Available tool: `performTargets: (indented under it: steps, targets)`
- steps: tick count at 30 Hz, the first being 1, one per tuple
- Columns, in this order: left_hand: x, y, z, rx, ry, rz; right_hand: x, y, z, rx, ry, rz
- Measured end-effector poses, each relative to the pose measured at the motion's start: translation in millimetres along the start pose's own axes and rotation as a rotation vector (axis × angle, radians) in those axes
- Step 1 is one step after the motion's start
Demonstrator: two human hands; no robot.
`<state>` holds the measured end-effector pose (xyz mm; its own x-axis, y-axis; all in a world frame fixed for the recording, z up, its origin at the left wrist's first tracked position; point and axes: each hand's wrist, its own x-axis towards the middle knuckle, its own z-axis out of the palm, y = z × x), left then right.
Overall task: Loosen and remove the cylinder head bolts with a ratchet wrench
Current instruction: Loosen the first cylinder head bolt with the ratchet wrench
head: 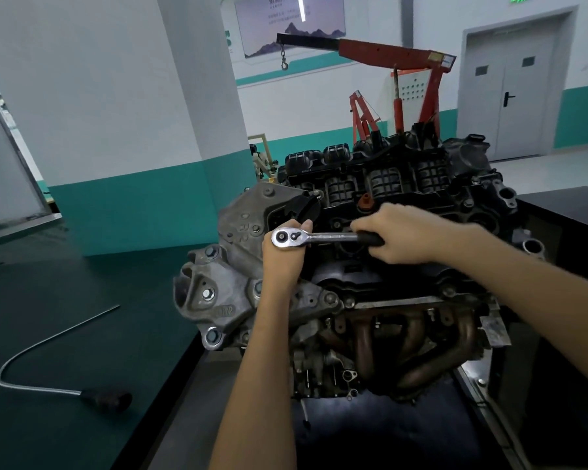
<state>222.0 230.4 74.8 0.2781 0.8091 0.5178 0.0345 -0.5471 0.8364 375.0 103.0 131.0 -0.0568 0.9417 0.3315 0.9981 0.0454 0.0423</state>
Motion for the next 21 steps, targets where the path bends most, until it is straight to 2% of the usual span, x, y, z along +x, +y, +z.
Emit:
performTargets:
  steps: [2, 7, 10, 12, 14, 18, 21]
  targets:
    - [0.0, 0.4, 1.5, 0.012, 0.019, 0.026, -19.1, -16.7, 29.2, 0.188, 0.058, 0.071]
    - [2.2, -0.2, 5.2, 0.140, 0.095, 0.087, -43.2, -104.7, 101.5, 0.876, 0.217, 0.271]
    - [1.7, -1.4, 3.1, 0.142, 0.119, 0.092, -36.4, -140.9, 114.7, 1.106, 0.264, 0.350]
    - [2.7, -1.8, 3.2, 0.131, 0.105, 0.077, -36.4, -129.1, 111.1, 1.019, 0.254, 0.324]
    - [3.5, -3.6, 1.8, 0.118, 0.047, 0.083, -39.2, -99.5, 99.5, 0.831, 0.194, 0.244]
    - [6.1, -2.8, -2.9, 0.082, -0.085, 0.060, -26.4, -23.2, 39.3, 0.329, 0.020, 0.062]
    - [3.4, 0.5, -2.7, 0.067, -0.058, 0.075, 3.4, 6.7, -7.4, -0.042, -0.004, -0.036]
